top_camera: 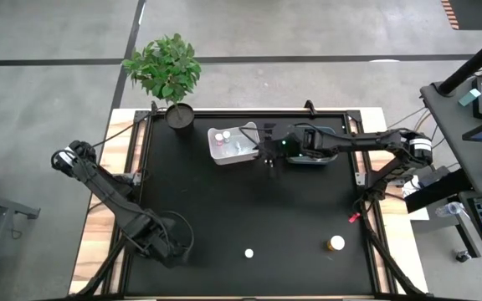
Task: Pick and place medicine bottles into bin by pill shape (circle, oval)
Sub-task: Put the orange capsule bottle into the blue bin
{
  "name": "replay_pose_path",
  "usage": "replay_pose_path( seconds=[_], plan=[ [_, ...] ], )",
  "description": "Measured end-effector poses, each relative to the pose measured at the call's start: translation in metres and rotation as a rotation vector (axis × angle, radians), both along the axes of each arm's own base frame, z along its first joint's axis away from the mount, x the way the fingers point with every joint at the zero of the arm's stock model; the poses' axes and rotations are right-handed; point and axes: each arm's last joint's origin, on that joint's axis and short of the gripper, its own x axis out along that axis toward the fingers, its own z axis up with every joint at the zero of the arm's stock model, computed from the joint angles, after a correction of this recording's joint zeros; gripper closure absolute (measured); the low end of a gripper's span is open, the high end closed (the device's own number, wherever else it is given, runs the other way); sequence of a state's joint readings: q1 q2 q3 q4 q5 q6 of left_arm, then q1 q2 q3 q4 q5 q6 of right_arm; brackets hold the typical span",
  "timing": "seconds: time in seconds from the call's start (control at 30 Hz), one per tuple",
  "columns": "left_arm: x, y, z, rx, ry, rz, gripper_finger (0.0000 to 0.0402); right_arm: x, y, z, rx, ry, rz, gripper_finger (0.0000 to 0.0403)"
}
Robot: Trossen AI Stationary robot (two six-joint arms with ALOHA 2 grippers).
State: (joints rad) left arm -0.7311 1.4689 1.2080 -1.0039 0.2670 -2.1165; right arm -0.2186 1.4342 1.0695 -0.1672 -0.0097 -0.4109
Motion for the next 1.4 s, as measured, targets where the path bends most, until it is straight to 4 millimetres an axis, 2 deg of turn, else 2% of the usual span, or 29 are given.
replay_pose_path(
  seconds=[0.23, 0.4, 0.77, 0.93, 1.17, 1.4],
  plan=[
    [-0.007, 0.006, -0.003, 0.049, 0.085, 0.0, 0.01, -0.004, 0.0, -0.004, 0.033, 0.039, -0.018, 0.0289],
    [-0.008, 0.007, -0.003, 0.058, 0.093, -0.006, 0.01, -0.017, 0.007, -0.004, 0.141, 0.056, -0.032, 0.0289],
    [-0.01, 0.012, -0.016, 0.133, 0.048, -0.103, 0.01, -0.068, 0.064, 0.01, 0.233, -0.105, 0.105, 0.0296],
    [-0.009, 0.013, -0.016, 0.137, 0.032, -0.157, 0.01, -0.09, 0.081, 0.018, 0.202, -0.27, 0.204, 0.0298],
    [-0.011, 0.023, -0.017, 0.184, 0.091, -0.171, 0.01, -0.114, 0.086, 0.01, 0.137, -0.381, 0.268, 0.0298],
    [-0.015, 0.027, -0.013, 0.18, 0.101, -0.168, 0.01, -0.132, 0.085, 0.022, 0.138, -0.468, 0.269, 0.0298]
  ],
)
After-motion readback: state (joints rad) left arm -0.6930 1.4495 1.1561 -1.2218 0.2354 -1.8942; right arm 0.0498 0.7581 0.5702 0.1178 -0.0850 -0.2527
